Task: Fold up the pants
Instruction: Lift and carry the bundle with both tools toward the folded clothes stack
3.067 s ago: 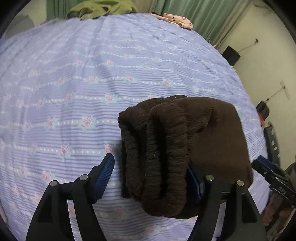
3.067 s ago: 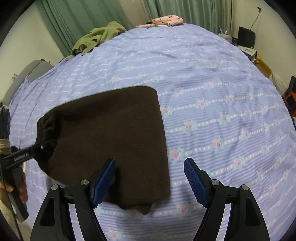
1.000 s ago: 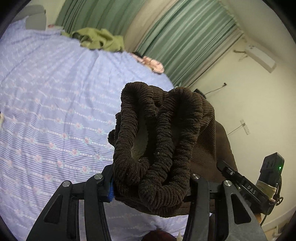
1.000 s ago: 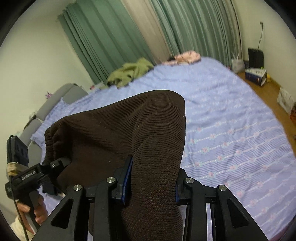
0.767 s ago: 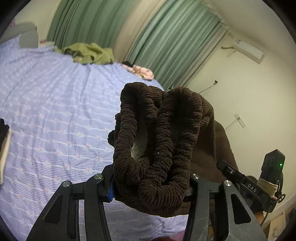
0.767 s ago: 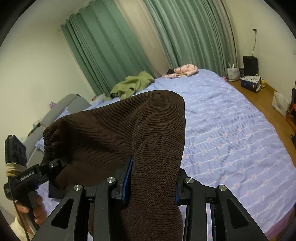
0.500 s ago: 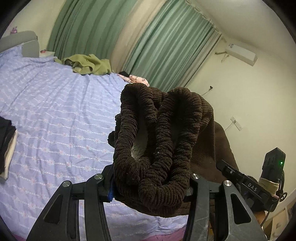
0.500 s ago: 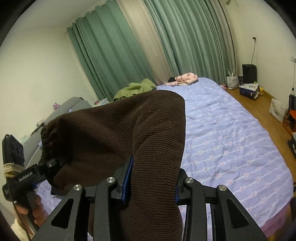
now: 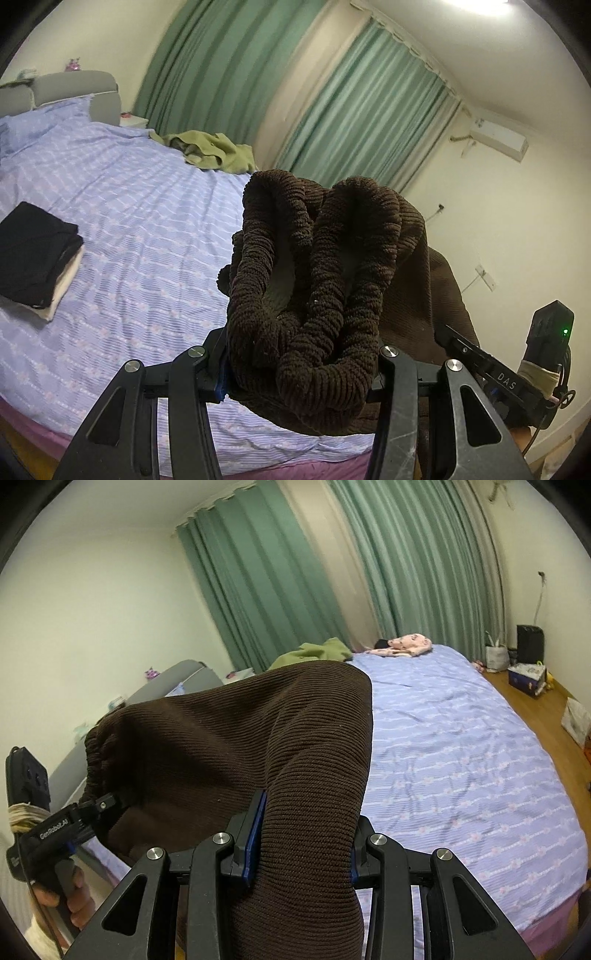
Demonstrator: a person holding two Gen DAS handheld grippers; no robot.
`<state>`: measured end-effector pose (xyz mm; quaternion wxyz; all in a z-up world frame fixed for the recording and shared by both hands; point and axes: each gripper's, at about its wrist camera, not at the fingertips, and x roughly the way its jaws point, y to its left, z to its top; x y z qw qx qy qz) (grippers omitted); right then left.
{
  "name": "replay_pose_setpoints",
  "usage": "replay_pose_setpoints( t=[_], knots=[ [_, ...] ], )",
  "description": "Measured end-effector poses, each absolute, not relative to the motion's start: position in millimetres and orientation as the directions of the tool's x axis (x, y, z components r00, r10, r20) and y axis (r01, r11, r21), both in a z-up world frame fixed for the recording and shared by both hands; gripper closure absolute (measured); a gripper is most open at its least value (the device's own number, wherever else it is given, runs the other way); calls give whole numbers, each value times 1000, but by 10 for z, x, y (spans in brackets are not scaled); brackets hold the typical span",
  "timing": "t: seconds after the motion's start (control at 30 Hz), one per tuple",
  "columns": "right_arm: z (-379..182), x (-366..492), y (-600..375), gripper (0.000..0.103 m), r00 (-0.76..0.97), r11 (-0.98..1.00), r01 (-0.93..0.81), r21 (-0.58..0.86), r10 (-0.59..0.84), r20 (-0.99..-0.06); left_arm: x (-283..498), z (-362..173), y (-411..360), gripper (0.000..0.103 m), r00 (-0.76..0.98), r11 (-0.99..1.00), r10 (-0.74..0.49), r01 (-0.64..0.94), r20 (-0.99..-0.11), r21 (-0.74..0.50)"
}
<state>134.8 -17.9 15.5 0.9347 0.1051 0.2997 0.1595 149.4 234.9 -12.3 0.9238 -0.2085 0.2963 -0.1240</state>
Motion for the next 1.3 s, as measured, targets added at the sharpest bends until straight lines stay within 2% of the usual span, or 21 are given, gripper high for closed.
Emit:
replay_pose_setpoints(
  t=[0.27,0.6,0.83,1.13,1.3],
  knots=[
    [248,1301,435,67,772,923,-282,261,380,-509,1367,2,3067,55,823,892,-332,115,-461,-438],
    [87,1434,1624,67,798,930,-212,300,342,-497,1597,72,4335,55,784,900,-369,168,-499,-403],
    [-87,1674,2250,67,753,927,-249,280,368,-546,1524,-115,4995,55,783,900,-320,75,-533,-430],
    [-408,2028,2899,67,639,873,-394,288,486,-596,1248,-418,5621,55,797,891,-186,-110,-575,-440],
    [-493,2053,3305,67,596,859,-431,277,501,-628,1203,-551,6047,55,783,874,-179,-151,-596,-461]
  ],
)
